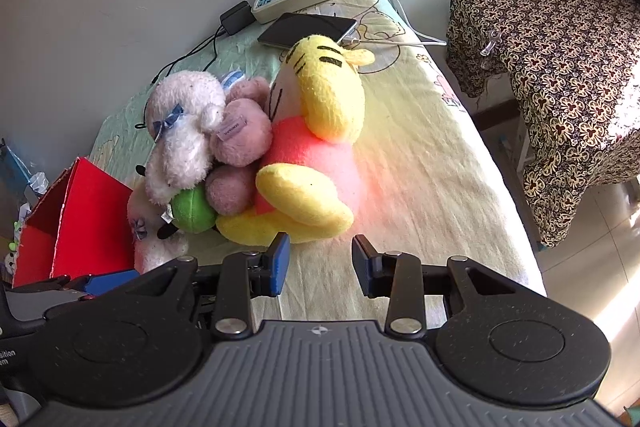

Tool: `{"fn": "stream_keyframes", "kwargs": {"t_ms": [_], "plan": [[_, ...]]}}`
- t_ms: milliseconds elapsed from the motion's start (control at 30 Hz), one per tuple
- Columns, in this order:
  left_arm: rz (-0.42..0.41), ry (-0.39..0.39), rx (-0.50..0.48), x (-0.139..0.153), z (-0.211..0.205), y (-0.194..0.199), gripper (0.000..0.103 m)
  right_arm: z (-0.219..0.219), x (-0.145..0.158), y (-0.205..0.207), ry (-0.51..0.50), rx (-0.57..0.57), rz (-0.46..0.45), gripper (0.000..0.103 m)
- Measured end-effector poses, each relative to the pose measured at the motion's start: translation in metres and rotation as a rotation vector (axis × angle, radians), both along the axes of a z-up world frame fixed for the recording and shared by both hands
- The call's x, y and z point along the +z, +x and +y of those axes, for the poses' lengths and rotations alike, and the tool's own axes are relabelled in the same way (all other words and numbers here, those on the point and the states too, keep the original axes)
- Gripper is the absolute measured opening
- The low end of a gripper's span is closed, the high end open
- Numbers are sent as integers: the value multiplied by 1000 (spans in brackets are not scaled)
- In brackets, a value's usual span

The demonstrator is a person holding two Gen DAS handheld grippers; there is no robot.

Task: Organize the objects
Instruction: 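Reach both grippers toward the white bunny plush with blue bow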

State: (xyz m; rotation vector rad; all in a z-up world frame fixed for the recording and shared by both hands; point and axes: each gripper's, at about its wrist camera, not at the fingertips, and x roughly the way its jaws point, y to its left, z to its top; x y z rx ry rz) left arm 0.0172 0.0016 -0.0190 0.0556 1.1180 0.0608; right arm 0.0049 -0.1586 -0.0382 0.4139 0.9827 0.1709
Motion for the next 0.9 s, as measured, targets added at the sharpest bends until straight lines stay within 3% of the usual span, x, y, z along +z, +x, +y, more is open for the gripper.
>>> {"fn": "stream_keyframes", "kwargs": {"t_ms": [200,367,467,567,733,900], "plan": [[10,-11,-17,-3,-1,6,102,-4,1,4,17,20,-10,38],[-12,-79,-64,1,-3,6,100,-21,11,7,76,-2,-52,39],[-36,-151,-116,5,-6,5,100,-33,15,15,123,-41,-79,40],[-61,-248,-186,10,-14,3,100,-38,13,29,154,-52,-100,49],[-47,-214,-252,-4,-23,13,100,-39,-6,56,177,-48,-66,51],[-51,-255,-241,-6,-23,22,99,-41,-24,70,222,-64,-11,54]]}}
